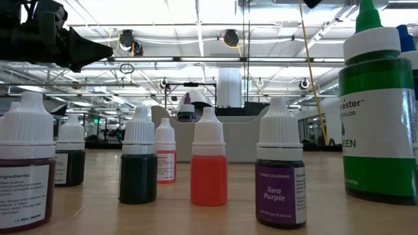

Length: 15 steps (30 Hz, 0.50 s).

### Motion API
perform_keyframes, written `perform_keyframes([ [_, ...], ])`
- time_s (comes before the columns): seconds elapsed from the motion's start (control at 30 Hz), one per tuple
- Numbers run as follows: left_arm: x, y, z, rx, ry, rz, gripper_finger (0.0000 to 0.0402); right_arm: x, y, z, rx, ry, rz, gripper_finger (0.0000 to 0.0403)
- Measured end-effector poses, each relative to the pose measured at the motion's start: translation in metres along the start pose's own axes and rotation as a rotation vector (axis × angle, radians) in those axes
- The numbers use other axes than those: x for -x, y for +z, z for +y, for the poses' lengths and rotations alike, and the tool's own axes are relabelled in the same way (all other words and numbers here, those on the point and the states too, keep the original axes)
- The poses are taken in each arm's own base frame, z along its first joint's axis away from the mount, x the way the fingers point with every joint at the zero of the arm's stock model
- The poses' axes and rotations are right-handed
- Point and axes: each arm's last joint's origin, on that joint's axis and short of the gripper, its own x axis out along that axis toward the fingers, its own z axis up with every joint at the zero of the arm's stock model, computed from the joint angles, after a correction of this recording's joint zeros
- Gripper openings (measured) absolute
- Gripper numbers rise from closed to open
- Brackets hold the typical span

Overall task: Pick & Place food coloring
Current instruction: Put the green food coloring bottle into the gray bin

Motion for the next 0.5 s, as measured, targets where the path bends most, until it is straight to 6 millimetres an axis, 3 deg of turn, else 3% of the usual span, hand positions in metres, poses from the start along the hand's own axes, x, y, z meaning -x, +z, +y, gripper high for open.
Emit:
perform_keyframes([
  [0.23,0.000,0.000,0.000,0.003,0.000,0.001,0.0042,-0.027,-0.040,0.029,0.084,0.125,-0.197,0.0237],
  [0.37,0.000,-0.001,0.000,0.000,-0.001,0.005,0.0042,-0.040,-0.045,0.038,0.114,0.091,-0.248,0.0237],
  [0.5,0.000,-0.001,0.000,0.016,-0.001,0.009,0.0042,-0.056,-0.032,0.049,0.108,0.065,-0.234,0.0238],
])
